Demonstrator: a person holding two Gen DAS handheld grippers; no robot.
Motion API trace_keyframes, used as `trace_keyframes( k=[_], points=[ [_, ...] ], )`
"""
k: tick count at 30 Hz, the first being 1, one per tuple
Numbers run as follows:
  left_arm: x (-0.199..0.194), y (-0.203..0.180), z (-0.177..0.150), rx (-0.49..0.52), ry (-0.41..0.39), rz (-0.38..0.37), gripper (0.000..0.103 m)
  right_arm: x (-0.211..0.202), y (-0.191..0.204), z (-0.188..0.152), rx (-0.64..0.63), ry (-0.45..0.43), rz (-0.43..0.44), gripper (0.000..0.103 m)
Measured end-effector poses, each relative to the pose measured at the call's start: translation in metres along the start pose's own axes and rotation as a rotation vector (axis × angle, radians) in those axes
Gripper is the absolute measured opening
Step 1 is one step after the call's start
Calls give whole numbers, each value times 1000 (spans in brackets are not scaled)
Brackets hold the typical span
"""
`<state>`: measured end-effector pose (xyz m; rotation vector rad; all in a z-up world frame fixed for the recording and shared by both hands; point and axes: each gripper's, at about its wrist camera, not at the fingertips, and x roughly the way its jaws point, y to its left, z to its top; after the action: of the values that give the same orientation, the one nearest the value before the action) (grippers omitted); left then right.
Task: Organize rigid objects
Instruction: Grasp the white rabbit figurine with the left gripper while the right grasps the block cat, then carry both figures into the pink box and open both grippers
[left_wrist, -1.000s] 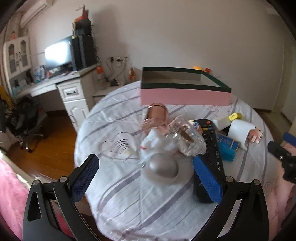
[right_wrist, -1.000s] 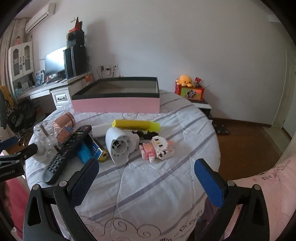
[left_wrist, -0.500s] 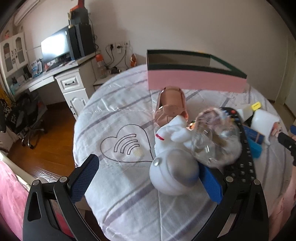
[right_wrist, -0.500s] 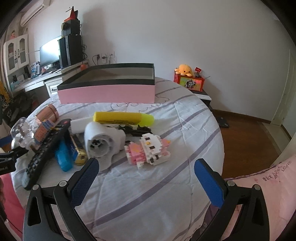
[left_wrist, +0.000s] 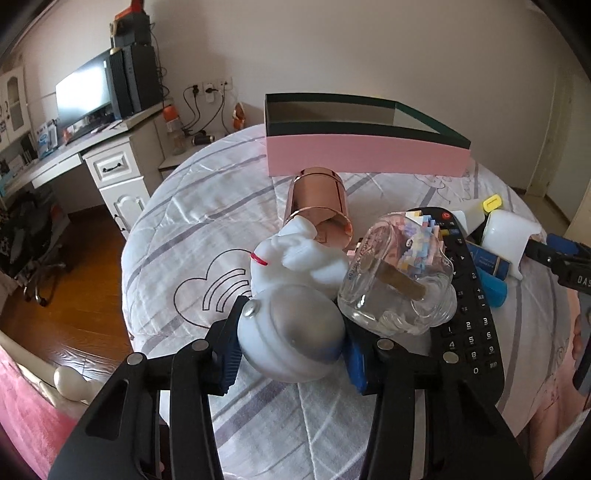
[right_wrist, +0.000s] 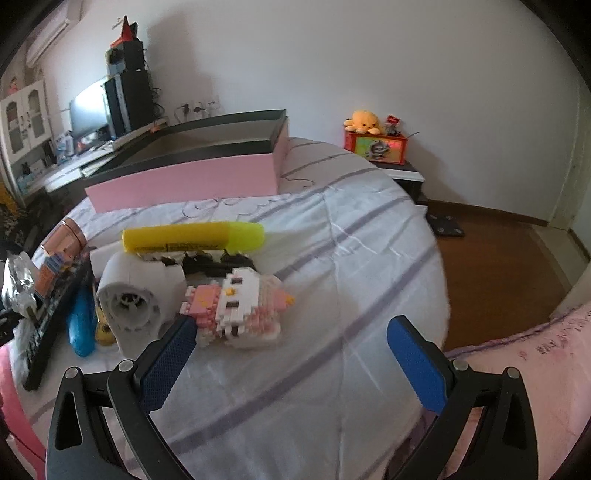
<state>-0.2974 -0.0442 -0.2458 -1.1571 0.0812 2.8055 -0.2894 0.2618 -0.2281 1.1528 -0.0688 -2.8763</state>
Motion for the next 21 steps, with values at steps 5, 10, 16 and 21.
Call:
trace_keyframes(
  k=[5,10,16,21],
  points=[
    [-10,-1,5,15,-17,-12,47,15,12,3,-59,26,8,97],
    [-17,-3,12,14,-33,-18,47,14,9,7,-51,21,14,62],
    [-26,-3,24,16,-63,-26,47,5,8,11,-46,1,19,61],
    [-31,-11,46,36,-102,-53,47,-6,20,32,-80,-39,16,62]
  ],
)
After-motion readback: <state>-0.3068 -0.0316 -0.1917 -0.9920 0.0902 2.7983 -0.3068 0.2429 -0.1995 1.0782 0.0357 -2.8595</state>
